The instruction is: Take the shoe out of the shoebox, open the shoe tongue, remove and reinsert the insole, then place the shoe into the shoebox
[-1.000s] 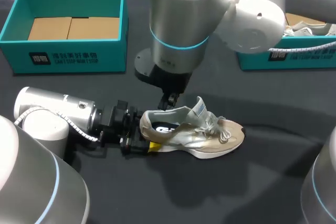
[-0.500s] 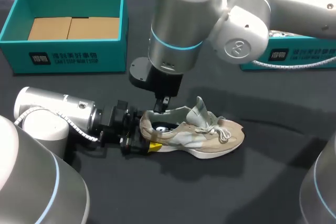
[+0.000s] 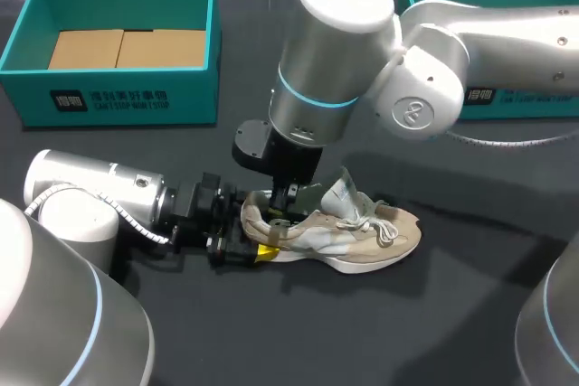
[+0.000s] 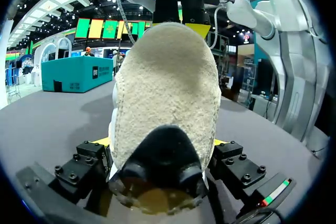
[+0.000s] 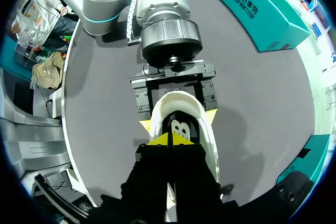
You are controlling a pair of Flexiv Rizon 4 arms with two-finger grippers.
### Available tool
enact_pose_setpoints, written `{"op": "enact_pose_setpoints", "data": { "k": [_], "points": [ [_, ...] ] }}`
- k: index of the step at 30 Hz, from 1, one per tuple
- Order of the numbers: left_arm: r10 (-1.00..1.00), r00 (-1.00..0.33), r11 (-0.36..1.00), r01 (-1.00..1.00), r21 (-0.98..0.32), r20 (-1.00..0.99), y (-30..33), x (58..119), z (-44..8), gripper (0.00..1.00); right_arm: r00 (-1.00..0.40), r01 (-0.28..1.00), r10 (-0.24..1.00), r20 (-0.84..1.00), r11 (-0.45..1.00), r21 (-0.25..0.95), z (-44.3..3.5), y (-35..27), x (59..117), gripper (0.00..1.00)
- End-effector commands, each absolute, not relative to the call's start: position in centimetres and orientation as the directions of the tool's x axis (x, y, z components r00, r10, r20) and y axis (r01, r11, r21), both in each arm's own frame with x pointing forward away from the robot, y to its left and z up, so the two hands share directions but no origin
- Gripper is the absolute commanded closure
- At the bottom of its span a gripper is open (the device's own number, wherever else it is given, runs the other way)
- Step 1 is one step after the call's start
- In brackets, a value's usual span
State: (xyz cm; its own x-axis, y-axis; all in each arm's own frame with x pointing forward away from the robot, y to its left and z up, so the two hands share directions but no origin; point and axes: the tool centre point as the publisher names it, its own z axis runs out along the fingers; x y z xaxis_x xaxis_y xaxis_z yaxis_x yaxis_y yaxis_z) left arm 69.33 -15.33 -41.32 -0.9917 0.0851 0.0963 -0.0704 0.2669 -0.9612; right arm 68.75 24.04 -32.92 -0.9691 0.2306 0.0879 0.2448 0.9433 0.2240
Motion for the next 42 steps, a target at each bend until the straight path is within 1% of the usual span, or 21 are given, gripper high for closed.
{"op": "enact_pose_setpoints", "data": {
  "k": [1,6,8,18,24,29,37,40,42],
  "points": [
    [0.084,-0.992,0.267,-0.071,-0.961,0.096,-15.4,69.1,-41.9,1.00,-0.969,0.246,0.231,0.090,0.941,0.235,-33.1,23.8,68.7,1.00],
    [0.084,-0.992,0.267,-0.071,-0.961,0.096,-15.4,69.1,-41.9,1.00,-0.969,0.246,0.231,0.090,0.941,0.235,-33.1,23.8,68.7,1.00],
    [0.084,-0.992,0.267,-0.071,-0.961,0.096,-15.4,69.1,-41.9,1.00,-0.974,0.227,0.218,0.067,0.953,0.202,-34.0,24.2,69.1,1.00],
    [0.084,-0.992,0.267,-0.071,-0.961,0.096,-15.4,69.1,-41.9,1.00,-0.976,0.214,0.218,0.000,0.959,0.186,-36.0,24.3,69.3,1.00],
    [0.084,-0.992,0.267,-0.071,-0.961,0.096,-15.4,69.1,-41.9,1.00,-0.968,0.244,0.249,-0.008,0.953,0.182,-37.1,23.2,69.1,1.00],
    [0.084,-0.992,0.267,-0.071,-0.961,0.096,-15.4,69.1,-41.9,1.00,-0.953,0.299,0.304,-0.006,0.940,0.166,-38.0,21.5,68.9,1.00],
    [0.084,-0.992,0.267,-0.071,-0.961,0.096,-15.4,69.1,-41.9,1.00,-0.928,0.363,0.371,-0.034,0.921,0.142,-38.1,19.2,68.4,1.00],
    [0.084,-0.992,0.267,-0.071,-0.961,0.096,-15.4,69.1,-41.9,1.00,-0.922,0.374,0.383,-0.047,0.917,0.139,-38.0,18.7,68.3,0.94],
    [0.084,-0.992,0.267,-0.071,-0.961,0.096,-15.4,69.1,-41.9,1.00,-0.921,0.376,0.386,-0.053,0.916,0.136,-38.0,18.5,68.3,0.86]
  ]
}}
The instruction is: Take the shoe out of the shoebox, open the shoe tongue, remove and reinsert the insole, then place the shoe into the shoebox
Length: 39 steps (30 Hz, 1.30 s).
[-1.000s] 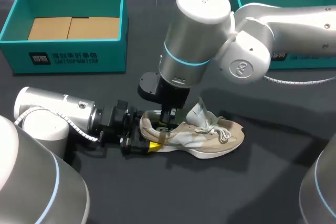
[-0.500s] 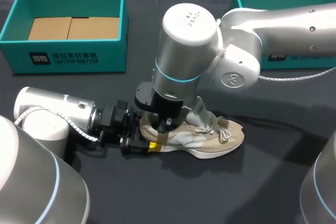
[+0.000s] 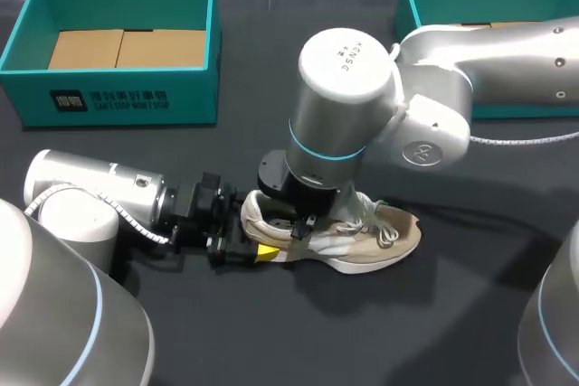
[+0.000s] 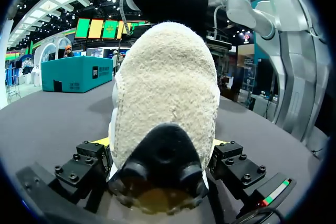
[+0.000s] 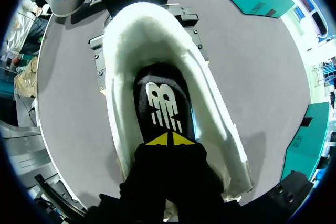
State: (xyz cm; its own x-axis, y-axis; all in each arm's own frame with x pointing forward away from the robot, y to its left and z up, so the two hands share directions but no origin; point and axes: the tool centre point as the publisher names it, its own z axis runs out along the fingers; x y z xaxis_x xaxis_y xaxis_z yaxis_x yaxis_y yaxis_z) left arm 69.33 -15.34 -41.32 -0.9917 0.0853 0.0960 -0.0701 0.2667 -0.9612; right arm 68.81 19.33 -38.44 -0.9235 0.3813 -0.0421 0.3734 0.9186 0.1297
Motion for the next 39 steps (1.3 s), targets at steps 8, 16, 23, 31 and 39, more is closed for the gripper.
{"op": "enact_pose_setpoints", "data": {
  "k": [8,16,23,31,39],
  "points": [
    [0.084,-0.992,0.267,-0.071,-0.961,0.096,-15.4,69.1,-41.9,1.00,-0.914,0.395,0.403,-0.046,0.910,0.126,-38.5,17.6,68.5,0.60],
    [0.084,-0.992,0.267,-0.071,-0.961,0.096,-15.4,69.1,-41.9,1.00,-0.910,0.406,0.412,-0.047,0.908,0.100,-39.4,17.1,68.8,0.57],
    [0.084,-0.992,0.267,-0.071,-0.961,0.096,-15.4,69.1,-41.9,1.00,-0.928,0.362,0.367,-0.061,0.929,0.077,-40.3,17.2,69.0,0.49],
    [0.084,-0.992,0.267,-0.071,-0.961,0.096,-15.4,69.1,-41.9,1.00,-0.939,0.344,0.344,0.011,0.935,0.082,-41.8,17.7,68.8,0.60],
    [0.084,-0.992,0.267,-0.071,-0.961,0.096,-15.4,69.1,-41.9,1.00,-0.935,0.348,0.338,0.102,0.933,0.092,-43.3,17.8,67.2,1.00]
  ]
}}
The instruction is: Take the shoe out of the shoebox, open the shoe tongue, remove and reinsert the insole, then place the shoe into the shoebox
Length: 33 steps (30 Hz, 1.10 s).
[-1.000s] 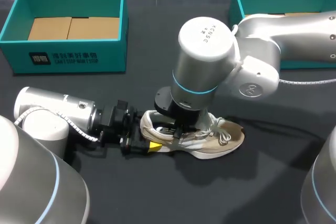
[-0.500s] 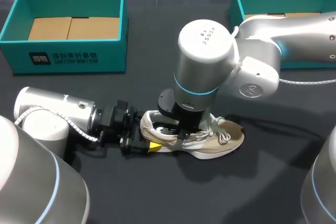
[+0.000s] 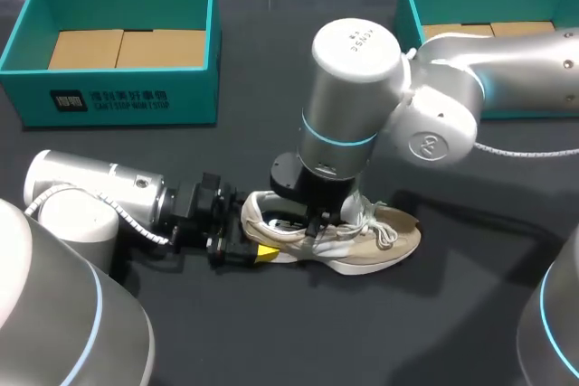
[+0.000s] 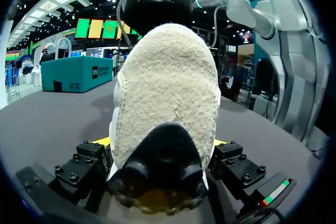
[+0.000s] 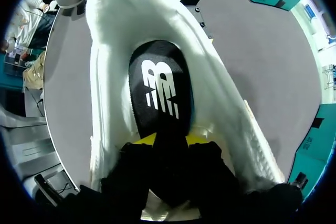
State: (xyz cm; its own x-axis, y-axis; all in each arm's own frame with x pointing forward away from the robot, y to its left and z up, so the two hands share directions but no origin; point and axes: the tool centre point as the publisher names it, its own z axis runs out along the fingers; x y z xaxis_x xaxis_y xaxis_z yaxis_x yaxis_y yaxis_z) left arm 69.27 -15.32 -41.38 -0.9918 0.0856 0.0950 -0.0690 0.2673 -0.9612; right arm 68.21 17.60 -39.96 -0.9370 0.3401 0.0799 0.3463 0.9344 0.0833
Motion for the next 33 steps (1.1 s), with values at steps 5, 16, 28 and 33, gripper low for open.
{"op": "enact_pose_setpoints", "data": {
  "k": [5,16,28,33],
  "points": [
    [0.084,-0.992,0.267,-0.071,-0.961,0.096,-15.4,69.1,-41.9,1.00,-0.937,0.341,0.329,0.117,0.933,0.110,-43.2,17.6,66.1,1.00],
    [0.084,-0.992,0.267,-0.071,-0.961,0.096,-15.4,69.1,-41.9,1.00,-0.964,0.258,0.264,0.035,0.895,0.363,-39.9,16.4,65.1,1.00],
    [0.084,-0.992,0.267,-0.071,-0.961,0.096,-15.4,69.1,-41.9,1.00,-0.991,0.084,0.130,-0.035,0.801,0.593,-37.3,16.1,66.6,1.00],
    [0.084,-0.992,0.267,-0.071,-0.961,0.096,-15.4,69.1,-41.9,1.00,-0.995,0.015,0.076,-0.065,0.754,0.656,-36.6,16.2,67.1,1.00]
  ]
}}
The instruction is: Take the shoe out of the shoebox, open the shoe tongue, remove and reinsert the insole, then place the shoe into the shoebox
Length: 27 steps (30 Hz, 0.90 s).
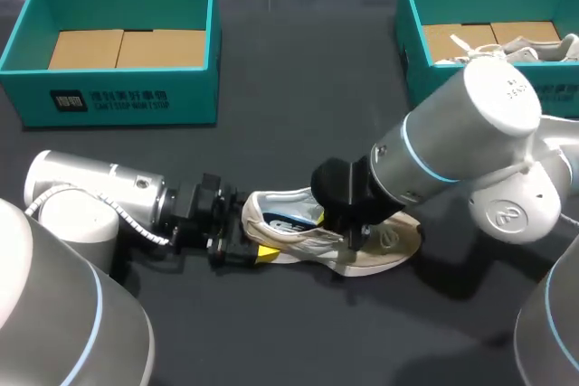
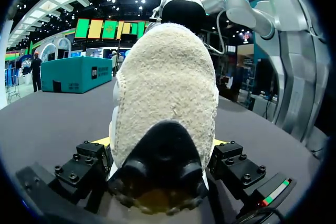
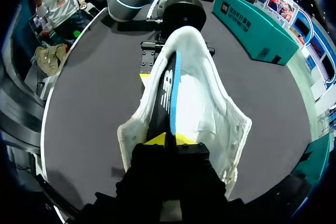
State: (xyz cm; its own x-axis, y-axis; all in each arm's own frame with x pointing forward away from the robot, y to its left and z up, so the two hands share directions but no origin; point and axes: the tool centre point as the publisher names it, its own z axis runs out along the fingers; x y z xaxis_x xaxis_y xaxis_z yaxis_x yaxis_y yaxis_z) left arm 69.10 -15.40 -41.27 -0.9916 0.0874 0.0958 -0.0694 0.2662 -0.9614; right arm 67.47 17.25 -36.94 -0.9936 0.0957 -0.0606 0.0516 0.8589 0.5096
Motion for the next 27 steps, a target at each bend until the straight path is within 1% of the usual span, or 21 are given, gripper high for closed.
{"op": "enact_pose_setpoints", "data": {
  "k": [1,8,11,14,18,23,27],
  "points": [
    [0.084,-0.992,0.267,-0.071,-0.961,0.096,-15.4,69.1,-41.9,1.00,-0.995,0.013,0.075,-0.065,0.749,0.662,-36.5,16.2,67.2,1.00],
    [0.084,-0.992,0.267,-0.071,-0.961,0.096,-15.4,69.1,-41.9,1.00,-0.997,-0.002,0.055,-0.055,0.692,0.722,-36.5,15.2,67.6,1.00],
    [0.084,-0.992,0.267,-0.071,-0.961,0.096,-15.4,69.1,-41.9,1.00,-0.997,-0.026,0.041,-0.071,0.658,0.752,-36.3,14.9,67.7,1.00],
    [0.084,-0.992,0.267,-0.071,-0.961,0.096,-15.4,69.1,-41.9,1.00,-0.996,-0.052,0.021,-0.086,0.653,0.756,-35.6,15.1,67.9,1.00],
    [0.084,-0.992,0.267,-0.071,-0.961,0.096,-15.4,69.1,-41.9,1.00,-0.991,-0.124,-0.037,-0.131,0.650,0.750,-34.3,15.9,68.3,1.00],
    [0.084,-0.992,0.267,-0.071,-0.961,0.096,-15.4,69.1,-41.9,1.00,-0.983,-0.182,-0.101,-0.154,0.643,0.744,-33.3,17.0,68.9,1.00],
    [0.084,-0.992,0.267,-0.071,-0.961,0.096,-15.4,69.1,-41.9,1.00,-0.971,-0.236,-0.186,-0.150,0.654,0.719,-32.6,18.7,69.4,1.00]
  ]
}}
